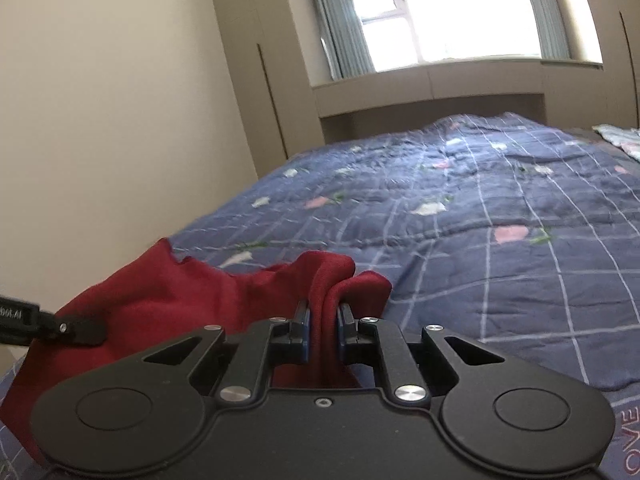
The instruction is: Fold small clothes
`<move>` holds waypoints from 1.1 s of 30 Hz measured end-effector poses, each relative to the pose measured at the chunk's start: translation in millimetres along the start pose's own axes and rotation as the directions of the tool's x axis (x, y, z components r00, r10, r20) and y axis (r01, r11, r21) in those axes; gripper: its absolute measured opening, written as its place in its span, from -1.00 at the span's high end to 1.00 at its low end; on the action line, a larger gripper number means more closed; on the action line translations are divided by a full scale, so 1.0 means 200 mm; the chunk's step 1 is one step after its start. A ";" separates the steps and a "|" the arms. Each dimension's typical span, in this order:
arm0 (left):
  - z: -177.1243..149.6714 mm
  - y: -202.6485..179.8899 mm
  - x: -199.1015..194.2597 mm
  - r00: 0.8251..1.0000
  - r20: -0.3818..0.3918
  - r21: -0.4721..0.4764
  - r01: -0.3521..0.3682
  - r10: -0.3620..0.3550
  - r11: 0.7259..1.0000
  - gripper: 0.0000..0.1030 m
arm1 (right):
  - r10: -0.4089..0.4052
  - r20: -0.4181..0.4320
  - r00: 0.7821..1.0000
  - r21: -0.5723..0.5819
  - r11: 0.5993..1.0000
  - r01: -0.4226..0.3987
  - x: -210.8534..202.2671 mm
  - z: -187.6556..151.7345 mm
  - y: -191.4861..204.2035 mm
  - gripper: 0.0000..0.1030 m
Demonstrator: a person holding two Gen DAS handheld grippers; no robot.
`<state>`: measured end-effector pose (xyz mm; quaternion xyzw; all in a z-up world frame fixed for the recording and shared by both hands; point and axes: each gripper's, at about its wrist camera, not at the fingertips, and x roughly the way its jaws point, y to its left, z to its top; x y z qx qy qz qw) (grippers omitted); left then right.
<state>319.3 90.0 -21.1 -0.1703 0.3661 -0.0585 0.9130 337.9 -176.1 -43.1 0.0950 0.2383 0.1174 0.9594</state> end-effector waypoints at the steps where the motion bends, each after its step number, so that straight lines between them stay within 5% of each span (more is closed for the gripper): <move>1: -0.02 0.01 0.00 1.000 -0.002 -0.006 0.000 0.000 1.000 0.36 | -0.004 -0.008 1.000 0.002 1.000 0.004 0.00 0.00 -0.01 0.73; 10: -0.03 -0.01 0.01 0.998 -0.019 0.006 -0.059 0.059 0.998 -0.03 | -0.064 -0.037 0.997 -0.062 0.996 0.062 0.05 -0.01 0.02 0.51; 13: -0.02 -0.03 -0.03 0.997 -0.002 0.020 -0.081 0.081 0.996 -0.39 | -0.072 -0.038 0.997 -0.061 0.996 0.069 0.03 -0.01 0.02 0.21; 22: -0.01 -0.17 -0.27 0.982 0.128 0.124 -0.152 0.136 0.981 -0.93 | -0.070 0.041 0.997 -0.082 0.994 0.073 -0.20 0.04 0.10 -0.70; 26: -0.03 -0.23 -0.41 0.969 0.193 0.159 -0.183 0.151 0.970 -0.99 | -0.058 0.098 0.994 -0.092 0.993 0.067 -0.36 0.07 0.15 -0.96; 33: -0.12 -0.28 -0.61 0.955 0.256 0.173 -0.195 0.147 0.966 -0.99 | -0.048 0.189 0.981 -0.119 0.990 0.071 -0.64 0.07 0.25 -0.99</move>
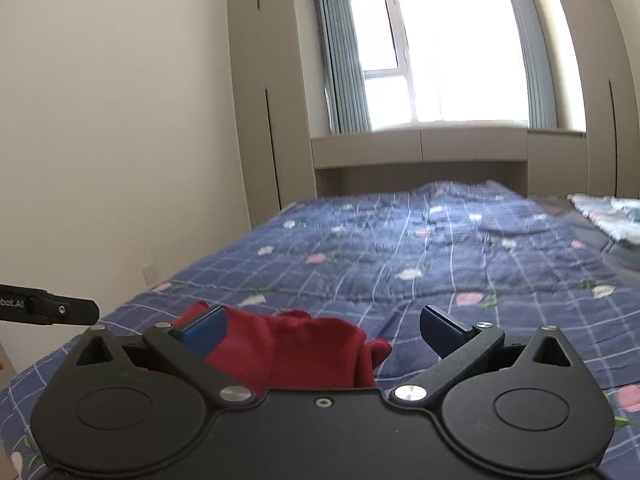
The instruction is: Fold small clothes
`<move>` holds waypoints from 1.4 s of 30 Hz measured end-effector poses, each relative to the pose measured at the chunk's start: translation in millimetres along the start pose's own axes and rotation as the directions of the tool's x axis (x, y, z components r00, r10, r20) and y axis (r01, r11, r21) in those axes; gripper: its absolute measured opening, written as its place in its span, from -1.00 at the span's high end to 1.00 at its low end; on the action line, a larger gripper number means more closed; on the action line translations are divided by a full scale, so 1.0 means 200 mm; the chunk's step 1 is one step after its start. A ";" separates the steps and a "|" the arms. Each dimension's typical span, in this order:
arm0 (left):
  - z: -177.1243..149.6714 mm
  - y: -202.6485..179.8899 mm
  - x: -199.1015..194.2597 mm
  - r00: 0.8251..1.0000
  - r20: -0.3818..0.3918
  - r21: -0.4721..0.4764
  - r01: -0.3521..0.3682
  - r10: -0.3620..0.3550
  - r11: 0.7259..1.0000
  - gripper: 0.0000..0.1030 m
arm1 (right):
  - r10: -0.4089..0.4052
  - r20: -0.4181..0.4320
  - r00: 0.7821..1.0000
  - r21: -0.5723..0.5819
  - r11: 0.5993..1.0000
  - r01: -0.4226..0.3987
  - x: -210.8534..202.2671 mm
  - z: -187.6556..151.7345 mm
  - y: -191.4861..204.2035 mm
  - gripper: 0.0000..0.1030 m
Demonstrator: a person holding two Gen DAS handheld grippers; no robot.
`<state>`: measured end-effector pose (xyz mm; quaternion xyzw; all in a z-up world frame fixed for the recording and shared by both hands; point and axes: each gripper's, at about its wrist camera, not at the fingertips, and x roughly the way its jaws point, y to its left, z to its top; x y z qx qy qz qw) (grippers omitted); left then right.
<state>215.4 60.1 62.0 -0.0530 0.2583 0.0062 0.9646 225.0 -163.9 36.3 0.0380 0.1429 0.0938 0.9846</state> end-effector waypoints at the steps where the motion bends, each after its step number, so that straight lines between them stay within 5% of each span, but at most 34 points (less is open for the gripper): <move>1: -0.01 0.00 -0.03 1.000 0.009 0.002 -0.004 0.004 1.000 -0.99 | 0.000 0.010 1.000 -0.006 1.000 0.000 -0.04 0.00 0.01 -0.99; 23: -0.39 -0.01 -0.52 0.988 0.150 0.018 -0.052 0.048 0.999 -0.99 | -0.026 0.156 0.987 -0.058 0.998 0.036 -0.65 -0.20 0.15 -0.99; 33: -0.61 -0.05 -0.54 0.993 0.095 -0.025 -0.060 0.062 0.998 -0.99 | -0.075 0.121 0.990 -0.061 0.995 0.083 -0.76 -0.39 0.12 -0.99; 42: -0.74 -0.08 -0.51 0.993 0.068 0.030 -0.099 0.097 0.995 -0.99 | -0.107 0.072 0.992 -0.073 0.991 0.112 -0.75 -0.54 0.10 -0.99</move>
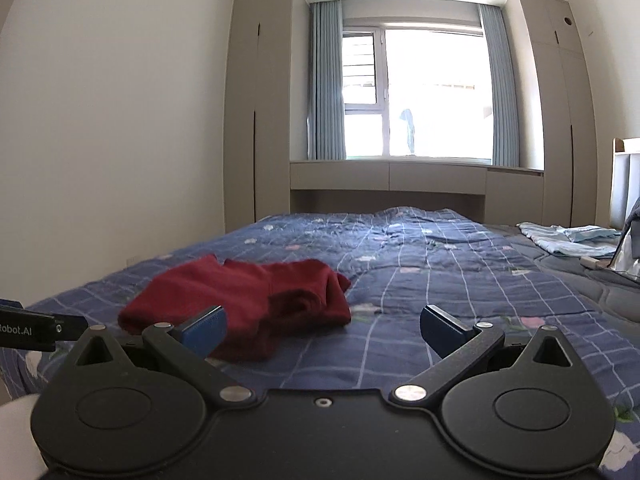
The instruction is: Fold small clothes
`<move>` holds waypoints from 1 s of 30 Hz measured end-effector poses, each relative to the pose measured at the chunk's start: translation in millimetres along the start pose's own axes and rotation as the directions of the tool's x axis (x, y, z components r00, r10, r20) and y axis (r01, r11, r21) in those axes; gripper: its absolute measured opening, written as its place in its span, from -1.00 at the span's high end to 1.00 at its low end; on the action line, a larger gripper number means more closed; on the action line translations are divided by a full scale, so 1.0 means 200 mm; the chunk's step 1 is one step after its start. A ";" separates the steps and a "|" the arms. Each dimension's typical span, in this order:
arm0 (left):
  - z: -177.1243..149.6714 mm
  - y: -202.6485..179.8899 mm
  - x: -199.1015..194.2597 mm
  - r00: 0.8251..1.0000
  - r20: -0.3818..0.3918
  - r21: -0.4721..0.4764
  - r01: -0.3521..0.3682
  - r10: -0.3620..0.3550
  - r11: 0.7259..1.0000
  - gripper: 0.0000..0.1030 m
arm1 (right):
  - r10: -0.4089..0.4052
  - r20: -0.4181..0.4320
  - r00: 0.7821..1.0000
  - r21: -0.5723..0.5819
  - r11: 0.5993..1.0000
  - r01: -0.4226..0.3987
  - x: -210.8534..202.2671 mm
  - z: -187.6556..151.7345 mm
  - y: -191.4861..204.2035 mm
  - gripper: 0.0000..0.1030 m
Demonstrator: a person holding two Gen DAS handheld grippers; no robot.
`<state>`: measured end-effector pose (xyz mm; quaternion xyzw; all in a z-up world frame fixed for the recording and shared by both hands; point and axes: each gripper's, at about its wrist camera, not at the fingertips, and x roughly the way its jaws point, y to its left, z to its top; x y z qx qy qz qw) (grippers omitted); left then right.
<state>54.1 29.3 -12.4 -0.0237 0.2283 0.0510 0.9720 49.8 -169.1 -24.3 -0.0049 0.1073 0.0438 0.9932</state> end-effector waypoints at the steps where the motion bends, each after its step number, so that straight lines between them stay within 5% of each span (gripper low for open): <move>1: -0.01 0.00 0.01 1.000 -0.006 0.004 -0.006 0.006 1.000 -0.99 | 0.000 -0.005 1.000 -0.001 1.000 0.000 0.01 -0.01 0.00 -0.99; 30: -0.04 -0.01 0.04 0.999 -0.042 0.022 -0.017 0.018 1.000 -0.99 | -0.002 -0.051 0.999 0.020 1.000 0.003 0.08 -0.07 -0.02 -0.99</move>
